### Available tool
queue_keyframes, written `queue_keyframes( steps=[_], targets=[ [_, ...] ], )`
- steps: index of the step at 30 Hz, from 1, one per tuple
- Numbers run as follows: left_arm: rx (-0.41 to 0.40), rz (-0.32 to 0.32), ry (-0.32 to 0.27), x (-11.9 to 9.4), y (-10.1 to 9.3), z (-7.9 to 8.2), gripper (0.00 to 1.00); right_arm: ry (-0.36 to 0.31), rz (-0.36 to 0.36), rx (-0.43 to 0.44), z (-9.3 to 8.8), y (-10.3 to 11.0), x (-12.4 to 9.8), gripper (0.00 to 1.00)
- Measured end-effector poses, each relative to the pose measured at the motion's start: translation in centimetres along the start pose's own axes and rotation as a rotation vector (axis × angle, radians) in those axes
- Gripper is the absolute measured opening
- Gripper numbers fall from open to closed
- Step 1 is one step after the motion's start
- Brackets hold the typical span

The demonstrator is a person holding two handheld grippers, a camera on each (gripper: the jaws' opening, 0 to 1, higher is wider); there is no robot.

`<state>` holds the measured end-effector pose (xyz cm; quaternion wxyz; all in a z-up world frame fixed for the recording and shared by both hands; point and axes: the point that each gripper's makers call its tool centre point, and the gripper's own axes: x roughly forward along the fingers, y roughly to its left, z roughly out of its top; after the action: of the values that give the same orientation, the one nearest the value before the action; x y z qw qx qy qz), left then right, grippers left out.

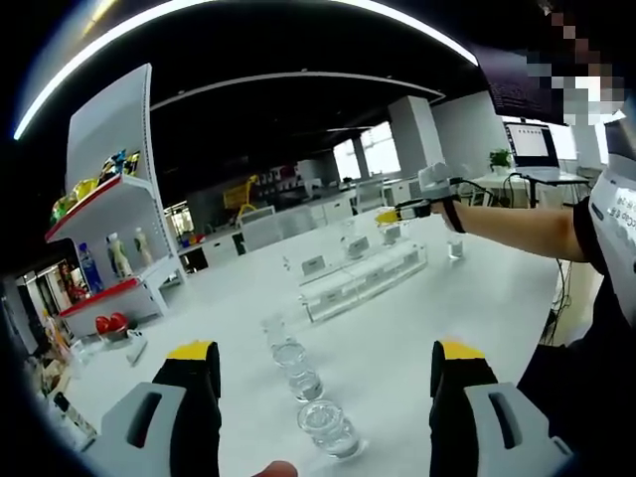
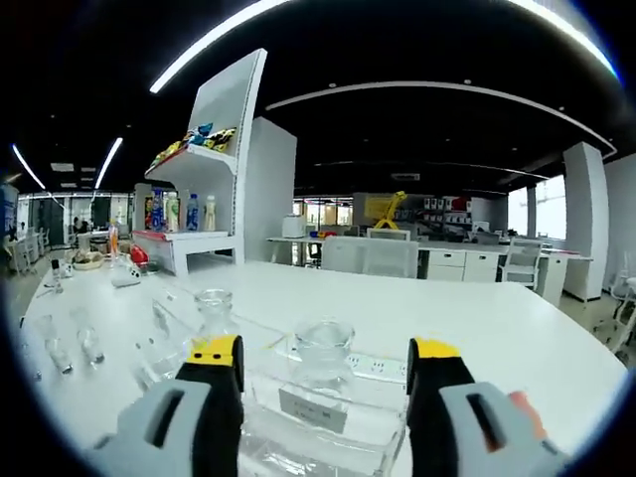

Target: Identify the label on the chemical reagent bottle, grasp the chemical reagent bottle, and place it in the designated position on the reagent rack

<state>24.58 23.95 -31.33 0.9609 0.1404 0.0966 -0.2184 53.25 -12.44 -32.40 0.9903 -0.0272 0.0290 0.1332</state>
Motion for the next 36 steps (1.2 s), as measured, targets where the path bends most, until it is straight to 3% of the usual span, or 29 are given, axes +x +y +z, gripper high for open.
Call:
queue_keyframes(
  steps=[3,6,8,20,25,30,36],
  targets=[
    [-0.002,0.005,-0.002,-0.2,0.2,0.0,0.87,-0.016,0.010,-0.046,0.5,0.0,-2.1,0.89],
    [-0.003,0.013,0.001,-0.2,0.4,-0.2,0.87,-0.035,0.010,-0.101,1.3,-0.1,-4.6,0.97],
    [-0.004,0.015,0.003,-0.2,0.5,-0.2,0.87,-0.044,0.001,-0.115,1.7,-0.5,-6.1,0.97],
    [0.001,0.014,-0.011,0.2,0.7,0.3,0.87,-0.056,0.089,-0.011,2.7,-0.3,-17.6,0.97],
    [0.000,0.020,-0.009,0.4,1.1,0.5,0.87,-0.059,0.075,-0.004,2.3,-1.3,-21.8,0.97],
    [0.006,0.028,0.003,0.9,1.5,0.6,0.87,-0.050,0.062,0.064,1.4,-2.2,-24.3,0.97],
    [-0.018,0.059,-0.016,0.8,2.3,0.6,0.87,0.032,0.053,0.053,-1.0,-2.9,-28.0,0.97]
  ],
)
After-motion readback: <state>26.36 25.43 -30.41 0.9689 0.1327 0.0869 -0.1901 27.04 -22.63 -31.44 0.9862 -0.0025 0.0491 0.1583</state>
